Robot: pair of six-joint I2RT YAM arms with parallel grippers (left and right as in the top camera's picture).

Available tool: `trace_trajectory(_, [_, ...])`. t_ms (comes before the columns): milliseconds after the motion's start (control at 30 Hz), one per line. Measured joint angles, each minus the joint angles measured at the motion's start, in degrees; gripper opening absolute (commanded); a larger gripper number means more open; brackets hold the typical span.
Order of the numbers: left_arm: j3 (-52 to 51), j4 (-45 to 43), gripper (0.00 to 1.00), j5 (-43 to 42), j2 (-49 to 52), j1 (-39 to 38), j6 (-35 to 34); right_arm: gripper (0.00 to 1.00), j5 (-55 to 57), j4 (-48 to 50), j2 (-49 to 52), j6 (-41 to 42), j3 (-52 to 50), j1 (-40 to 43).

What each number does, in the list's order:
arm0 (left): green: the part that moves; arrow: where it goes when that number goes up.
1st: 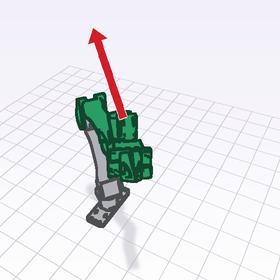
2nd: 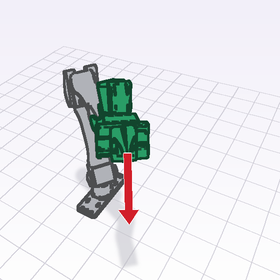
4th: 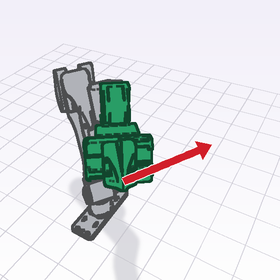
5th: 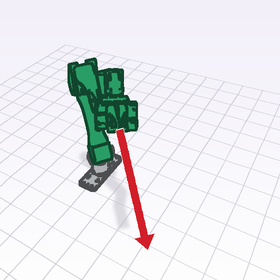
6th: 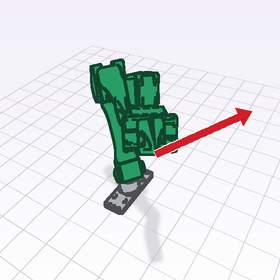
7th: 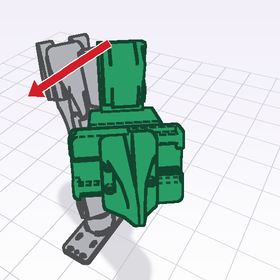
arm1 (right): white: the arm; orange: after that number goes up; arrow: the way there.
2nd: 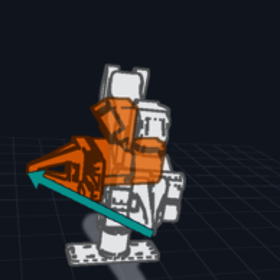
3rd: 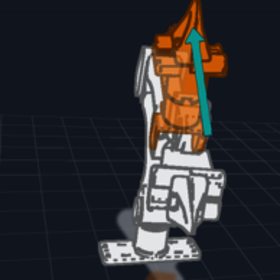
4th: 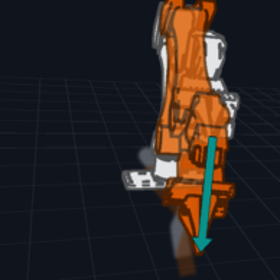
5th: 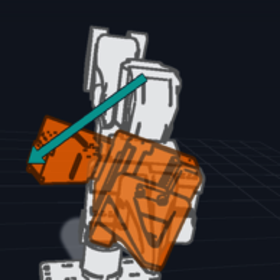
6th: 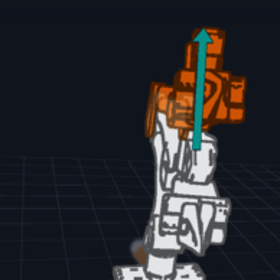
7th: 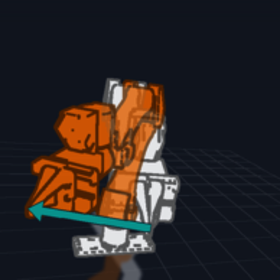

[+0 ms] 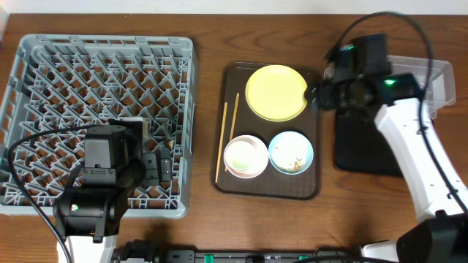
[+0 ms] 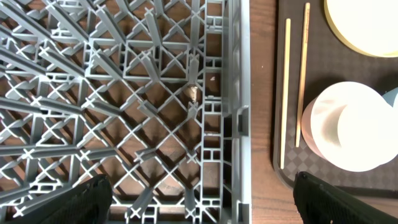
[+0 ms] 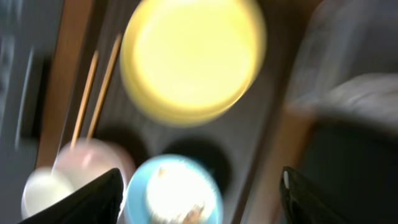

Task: Sort waste into correct bins and load items into the dishwasher
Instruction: 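Move the right gripper to the light-blue bowl and grip its rim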

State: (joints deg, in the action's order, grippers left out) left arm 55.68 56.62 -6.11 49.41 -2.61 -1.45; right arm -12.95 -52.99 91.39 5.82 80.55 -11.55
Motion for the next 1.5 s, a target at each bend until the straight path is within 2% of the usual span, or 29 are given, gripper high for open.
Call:
trace_trajectory(167, [0.0, -0.02, 0.95, 0.0, -0.02, 0.0, 0.0, 0.63, -1.33, -4.5, 0.17, -2.82, -2.8, -7.96])
trace_trajectory(367, [0.0, -0.02, 0.95, 0.0, -0.02, 0.0, 0.0, 0.63, -0.04, -4.35, 0.17, -3.63, -10.6, -15.96])
trace_trajectory(567, [0.0, 0.0, 0.95, 0.0, -0.02, 0.0, 0.0, 0.62, 4.83, 1.88, 0.26, -3.26, -18.64, -20.83])
trace_trajectory(733, [0.0, 0.0, 0.95, 0.0, -0.02, 0.0, 0.0, 0.59, 7.41, 8.83, 0.39, -3.13, -22.23, -22.86])
trace_trajectory(900, [0.0, 0.09, 0.95, -0.02, -0.02, 0.0, 0.0, 0.48, 8.7, 12.66, 0.39, -2.84, -25.16, -25.33])
trace_trajectory(967, [0.0, 0.09, 0.95, 0.0, -0.02, 0.0, 0.0, 0.41, 8.96, 13.11, 0.39, -2.95, -26.05, -26.05])
trace_trajectory(1200, [0.0, 0.13, 0.95, -0.02, -0.02, 0.0, 0.02, 0.31, 12.17, 13.44, 0.39, -0.2, -27.85, -26.88])
trace_trajectory(1367, [0.0, 0.13, 0.95, 0.0, -0.02, 0.0, 0.0, 0.17, 14.6, 13.62, 0.39, 1.66, -28.35, -26.88])
trace_trajectory(1500, [0.0, 0.13, 0.95, 0.0, -0.02, 0.0, 0.0, 0.15, 15.54, 13.6, 0.39, 2.49, -28.57, -26.88])
